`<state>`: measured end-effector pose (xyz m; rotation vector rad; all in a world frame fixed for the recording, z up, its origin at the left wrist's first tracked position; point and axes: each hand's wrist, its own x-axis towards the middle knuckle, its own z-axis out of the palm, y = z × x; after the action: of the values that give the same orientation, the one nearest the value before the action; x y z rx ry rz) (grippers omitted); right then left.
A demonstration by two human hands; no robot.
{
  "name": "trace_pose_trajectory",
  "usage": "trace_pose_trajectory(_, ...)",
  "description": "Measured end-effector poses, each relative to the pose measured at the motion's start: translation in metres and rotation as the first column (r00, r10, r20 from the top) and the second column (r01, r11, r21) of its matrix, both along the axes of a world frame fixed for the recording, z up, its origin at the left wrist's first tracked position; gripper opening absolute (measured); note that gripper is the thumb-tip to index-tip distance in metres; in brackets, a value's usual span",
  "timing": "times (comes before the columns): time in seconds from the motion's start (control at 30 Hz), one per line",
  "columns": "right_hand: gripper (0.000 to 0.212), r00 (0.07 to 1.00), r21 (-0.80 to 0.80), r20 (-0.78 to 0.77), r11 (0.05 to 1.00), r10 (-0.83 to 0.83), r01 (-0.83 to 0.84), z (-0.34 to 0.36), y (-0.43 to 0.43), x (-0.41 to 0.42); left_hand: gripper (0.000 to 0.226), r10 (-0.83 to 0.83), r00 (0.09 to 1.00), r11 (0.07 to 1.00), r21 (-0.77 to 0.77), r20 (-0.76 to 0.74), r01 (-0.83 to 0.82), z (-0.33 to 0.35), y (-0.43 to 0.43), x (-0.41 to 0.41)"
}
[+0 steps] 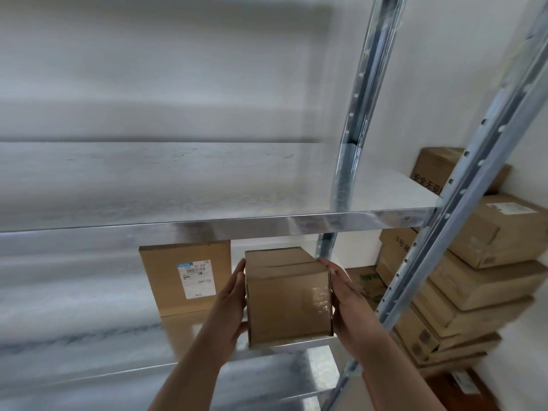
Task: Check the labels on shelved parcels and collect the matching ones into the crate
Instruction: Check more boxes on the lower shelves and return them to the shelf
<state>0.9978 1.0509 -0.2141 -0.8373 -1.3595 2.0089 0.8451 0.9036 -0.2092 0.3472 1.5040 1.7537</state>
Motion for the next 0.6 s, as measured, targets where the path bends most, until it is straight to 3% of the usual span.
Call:
trace_pose_trajectory(0.3,0.039,0.985,0.041,0.172,0.999,-0.017,0.011,0.006,-0.002,-0.005,0.034,-0.015,1.0,0.993,-0.117,0.008,0.016,0.003,-0.001,-0.004)
trace_pose_trajectory(0.4,0.038,0.989,0.045,0.15,0.999,0.004,-0.01,0.005,-0.002,-0.003,0.028,0.0,0.999,0.996,-0.087,0.042,0.004,0.005,-0.003,-0.005)
trace_pose_trajectory(0.5,0.072,0.992,-0.046,0.106,0.997,0.064,-0.06,0.0,-0.001,-0.001,0.035,0.021,0.986,1.0,-0.02,0.167,-0.018,0.0,-0.004,-0.006)
trace_pose_trajectory(0.6,0.062,0.987,-0.111,0.026,0.982,0.156,-0.153,0.003,-0.006,0.001,0.028,-0.017,0.993,1.0,0.013,0.115,0.016,-0.012,-0.005,-0.002)
